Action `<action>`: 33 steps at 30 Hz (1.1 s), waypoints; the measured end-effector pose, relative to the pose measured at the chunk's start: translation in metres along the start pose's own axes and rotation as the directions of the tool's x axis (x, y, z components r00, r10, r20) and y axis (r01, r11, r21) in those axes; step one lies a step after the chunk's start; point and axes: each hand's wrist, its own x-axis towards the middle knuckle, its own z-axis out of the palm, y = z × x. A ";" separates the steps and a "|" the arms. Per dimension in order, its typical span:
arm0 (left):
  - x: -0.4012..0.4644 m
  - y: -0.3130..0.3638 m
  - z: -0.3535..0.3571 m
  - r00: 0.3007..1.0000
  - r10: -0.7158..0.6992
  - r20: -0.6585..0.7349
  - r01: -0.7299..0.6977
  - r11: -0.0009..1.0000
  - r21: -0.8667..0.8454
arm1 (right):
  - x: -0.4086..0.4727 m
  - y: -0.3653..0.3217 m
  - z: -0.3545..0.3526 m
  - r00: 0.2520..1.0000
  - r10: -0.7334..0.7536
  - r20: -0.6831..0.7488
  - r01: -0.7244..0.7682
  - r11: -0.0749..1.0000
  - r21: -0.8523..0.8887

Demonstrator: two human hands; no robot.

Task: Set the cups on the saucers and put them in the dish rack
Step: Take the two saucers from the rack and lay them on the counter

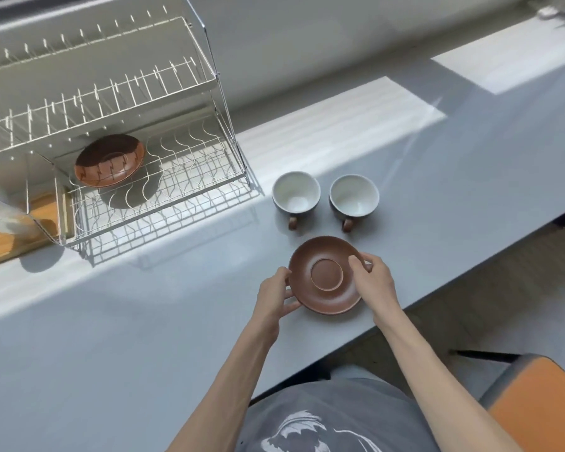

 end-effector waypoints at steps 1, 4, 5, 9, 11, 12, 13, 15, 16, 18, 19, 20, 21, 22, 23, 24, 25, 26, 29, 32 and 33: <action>0.001 0.000 0.004 1.000 -0.006 0.006 0.006 1.000 0.011 | 0.001 0.002 -0.003 1.000 0.006 -0.009 -0.006 1.000 0.003; 0.005 0.000 0.012 1.000 -0.022 0.022 0.021 0.999 0.038 | 0.005 0.004 -0.009 0.999 0.027 -0.027 -0.026 1.000 0.009; 0.006 0.000 0.014 0.999 -0.029 0.026 0.027 0.998 0.048 | 0.006 0.005 -0.010 0.999 0.032 -0.033 -0.032 0.999 0.012; 0.009 0.001 0.019 0.998 -0.050 0.040 0.046 0.996 0.083 | 0.010 0.005 -0.013 0.998 0.044 -0.038 -0.044 0.999 0.004; 0.010 0.002 0.020 0.998 -0.058 0.038 0.054 0.994 0.095 | 0.012 0.005 -0.014 0.998 0.049 -0.043 -0.049 0.999 -0.003; 0.011 0.002 0.020 0.997 -0.064 0.036 0.060 0.993 0.104 | 0.012 0.005 -0.014 0.998 0.052 -0.044 -0.052 0.999 -0.002; 0.011 0.003 0.020 0.997 -0.069 0.033 0.064 0.991 0.115 | 0.013 0.005 -0.015 0.998 0.055 -0.044 -0.055 0.998 0.001; 0.011 0.003 0.019 0.997 -0.071 0.037 0.065 0.987 0.146 | 0.013 0.005 -0.015 0.997 0.065 -0.034 -0.065 0.998 0.009; 0.011 0.003 0.019 0.997 -0.067 0.041 0.060 0.985 0.165 | 0.012 0.004 -0.015 0.997 0.071 -0.031 -0.070 0.997 0.010; 0.011 0.004 0.019 0.997 -0.065 0.043 0.056 0.979 0.197 | 0.012 0.004 -0.014 0.997 0.077 -0.031 -0.077 0.997 0.002; 0.011 0.004 0.018 0.997 -0.066 0.048 0.055 0.976 0.210 | 0.012 0.003 -0.014 0.997 0.076 -0.030 -0.077 0.997 -0.009; 0.011 0.005 0.017 0.996 -0.067 0.059 0.052 0.973 0.224 | 0.013 0.003 -0.015 0.997 0.073 -0.027 -0.074 0.997 -0.020; 0.012 0.005 0.016 0.995 -0.066 0.070 0.047 0.968 0.245 | 0.013 0.003 -0.016 0.997 0.068 -0.020 -0.069 0.997 -0.031; 0.012 0.005 0.014 0.994 -0.066 0.082 0.042 0.963 0.265 | 0.014 0.002 -0.018 0.998 0.064 -0.005 -0.064 0.997 -0.044; 0.012 0.006 0.012 0.994 -0.063 0.093 0.033 0.956 0.292 | 0.015 0.001 -0.021 0.998 0.057 0.016 -0.056 0.996 -0.071; 0.012 0.007 0.009 0.993 -0.053 0.109 0.016 0.948 0.318 | 0.015 -0.002 -0.024 0.998 0.048 0.041 -0.043 0.991 -0.124; 0.012 0.009 0.007 0.990 -0.044 0.130 -0.004 0.938 0.347 | 0.016 -0.005 -0.025 0.997 0.036 0.067 -0.021 0.977 -0.211; 0.011 0.011 0.005 0.989 -0.033 0.145 -0.023 0.929 0.370 | 0.015 -0.009 -0.026 0.996 0.019 0.089 0.011 0.945 -0.328; 0.014 0.019 -0.004 0.990 0.004 0.139 -0.061 0.912 0.406 | 0.007 -0.030 -0.017 0.992 -0.102 0.074 0.125 0.746 -0.654; 0.016 0.030 -0.014 0.992 0.045 0.121 -0.101 0.855 0.508 | -0.004 -0.056 -0.001 0.967 -0.241 0.081 0.213 0.591 -0.778; 0.016 0.035 -0.019 0.991 0.057 0.117 -0.112 0.831 0.544 | -0.006 -0.064 0.004 0.960 -0.259 0.104 0.237 0.558 -0.795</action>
